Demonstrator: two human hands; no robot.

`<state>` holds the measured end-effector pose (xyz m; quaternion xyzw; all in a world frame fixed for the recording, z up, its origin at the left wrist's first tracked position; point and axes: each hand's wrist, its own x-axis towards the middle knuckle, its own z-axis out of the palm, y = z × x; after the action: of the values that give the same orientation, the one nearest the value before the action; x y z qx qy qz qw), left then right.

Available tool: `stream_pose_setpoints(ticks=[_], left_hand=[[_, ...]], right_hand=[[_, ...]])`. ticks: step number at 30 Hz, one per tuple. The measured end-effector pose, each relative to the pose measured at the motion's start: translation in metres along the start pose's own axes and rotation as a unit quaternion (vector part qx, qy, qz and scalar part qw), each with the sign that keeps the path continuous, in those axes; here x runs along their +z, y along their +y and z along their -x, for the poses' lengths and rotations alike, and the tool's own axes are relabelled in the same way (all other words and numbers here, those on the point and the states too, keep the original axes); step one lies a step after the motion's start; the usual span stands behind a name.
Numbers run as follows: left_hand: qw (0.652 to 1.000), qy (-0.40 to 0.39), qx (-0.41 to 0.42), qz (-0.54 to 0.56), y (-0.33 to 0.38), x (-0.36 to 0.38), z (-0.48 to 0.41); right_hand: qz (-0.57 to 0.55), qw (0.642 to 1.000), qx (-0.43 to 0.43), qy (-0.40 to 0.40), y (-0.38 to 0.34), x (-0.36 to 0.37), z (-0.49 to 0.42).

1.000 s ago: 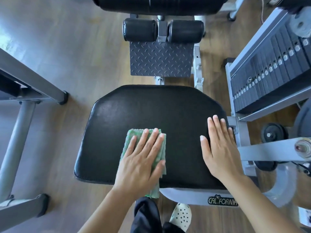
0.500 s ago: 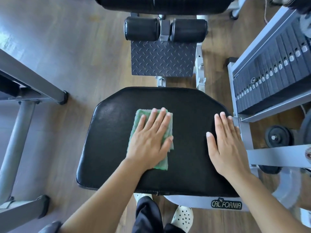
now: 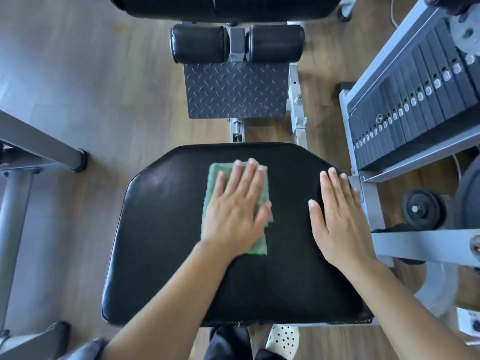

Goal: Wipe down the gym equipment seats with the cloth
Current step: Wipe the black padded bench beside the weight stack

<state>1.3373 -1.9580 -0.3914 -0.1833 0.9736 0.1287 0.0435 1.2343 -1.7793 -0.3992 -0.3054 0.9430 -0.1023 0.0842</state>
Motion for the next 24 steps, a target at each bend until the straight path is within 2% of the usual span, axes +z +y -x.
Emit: stream_pose_setpoints(ticks=[2,4,6,8,10,12,14,17,20,22,24], left_hand=[[0.996,-0.021,0.087,0.004,0.007,-0.001,0.024],[0.992,-0.025,0.121,0.009,-0.012,-0.005,0.041],[0.996,-0.018,0.086,-0.010,-0.041,-0.008,0.043],[1.000,-0.015,0.001,-0.017,-0.060,-0.012,0.025],[0.997,-0.008,-0.070,-0.015,-0.057,-0.012,-0.004],[0.996,0.000,-0.087,-0.004,-0.035,-0.007,-0.032],[0.999,-0.001,-0.050,-0.008,-0.007,-0.001,-0.042],[0.997,-0.016,0.080,-0.011,0.023,0.002,-0.023],[0.984,-0.042,0.174,0.007,0.006,-0.003,0.007],[0.987,-0.033,0.157,0.007,-0.026,-0.006,0.017],[0.997,-0.023,0.077,-0.005,-0.056,-0.010,0.010]], right_hand=[[0.001,1.000,0.003,-0.003,0.001,0.001,-0.002],[0.006,1.000,0.005,-0.002,0.003,0.001,-0.004],[0.012,1.000,0.006,-0.001,0.004,0.001,-0.006],[0.015,1.000,0.008,0.004,0.005,0.002,-0.008],[0.016,1.000,0.011,0.007,0.004,0.003,-0.008],[0.014,1.000,0.017,0.013,0.004,0.003,-0.008],[0.010,1.000,0.017,0.014,0.004,0.004,-0.008],[0.010,1.000,0.014,0.010,0.004,0.004,-0.008],[0.005,1.000,0.018,0.006,0.004,0.002,-0.009],[0.007,1.000,0.015,0.003,0.002,0.002,-0.009],[0.009,1.000,0.017,0.002,0.002,0.002,-0.008]])
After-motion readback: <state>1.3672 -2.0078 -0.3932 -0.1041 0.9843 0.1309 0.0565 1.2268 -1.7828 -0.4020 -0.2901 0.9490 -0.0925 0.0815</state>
